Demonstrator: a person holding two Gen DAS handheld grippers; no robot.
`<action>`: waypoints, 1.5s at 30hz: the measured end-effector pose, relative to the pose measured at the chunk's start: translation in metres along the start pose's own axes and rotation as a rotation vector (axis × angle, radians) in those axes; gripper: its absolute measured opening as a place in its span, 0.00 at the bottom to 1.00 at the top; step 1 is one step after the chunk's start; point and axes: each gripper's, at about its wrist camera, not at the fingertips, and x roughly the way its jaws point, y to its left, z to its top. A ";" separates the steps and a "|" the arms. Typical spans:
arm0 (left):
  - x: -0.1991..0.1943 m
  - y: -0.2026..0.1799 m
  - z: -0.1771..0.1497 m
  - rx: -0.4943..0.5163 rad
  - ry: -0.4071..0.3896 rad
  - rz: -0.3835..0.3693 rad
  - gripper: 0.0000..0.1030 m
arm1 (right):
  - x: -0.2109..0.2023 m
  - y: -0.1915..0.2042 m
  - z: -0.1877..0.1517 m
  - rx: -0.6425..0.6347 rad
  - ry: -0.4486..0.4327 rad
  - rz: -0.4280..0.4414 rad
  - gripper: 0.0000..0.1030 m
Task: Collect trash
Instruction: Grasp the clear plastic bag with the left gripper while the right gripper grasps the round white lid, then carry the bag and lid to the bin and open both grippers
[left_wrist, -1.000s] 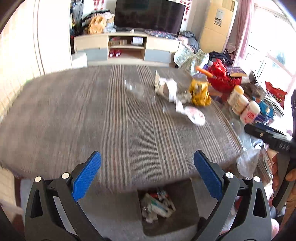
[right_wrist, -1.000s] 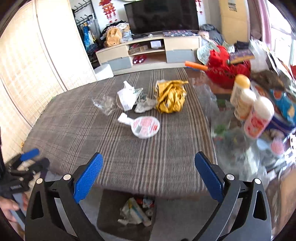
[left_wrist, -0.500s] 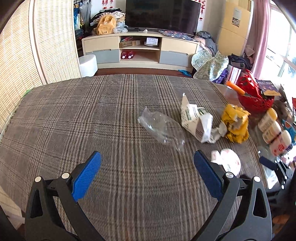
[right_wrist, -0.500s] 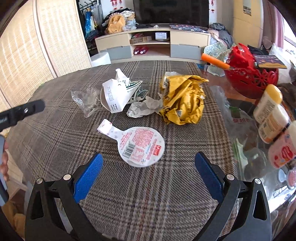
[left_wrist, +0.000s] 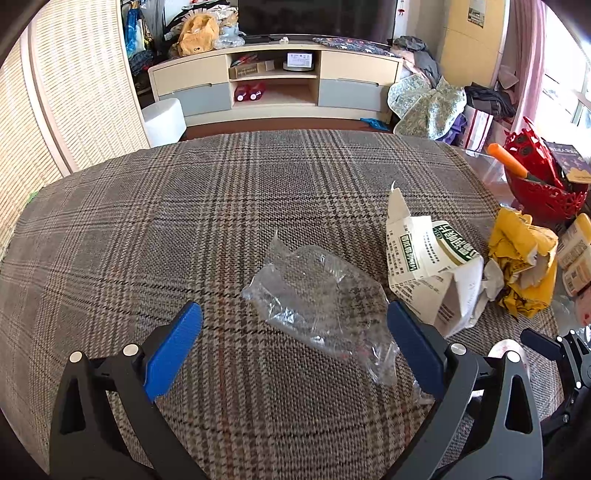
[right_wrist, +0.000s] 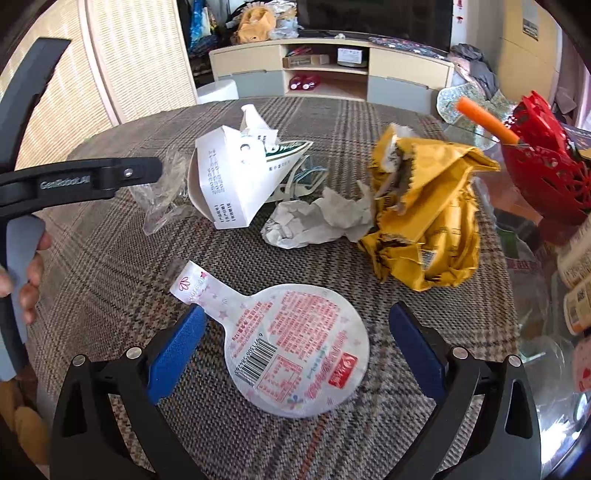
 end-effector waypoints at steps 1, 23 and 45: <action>0.004 0.000 0.002 -0.002 0.005 -0.004 0.92 | 0.002 0.002 0.000 -0.007 0.001 0.002 0.97; 0.019 -0.014 -0.006 0.057 0.035 -0.097 0.10 | 0.005 0.012 0.000 -0.065 -0.009 -0.007 0.66; -0.137 -0.014 -0.090 0.075 -0.040 -0.098 0.05 | -0.115 0.023 -0.050 0.042 -0.059 0.076 0.64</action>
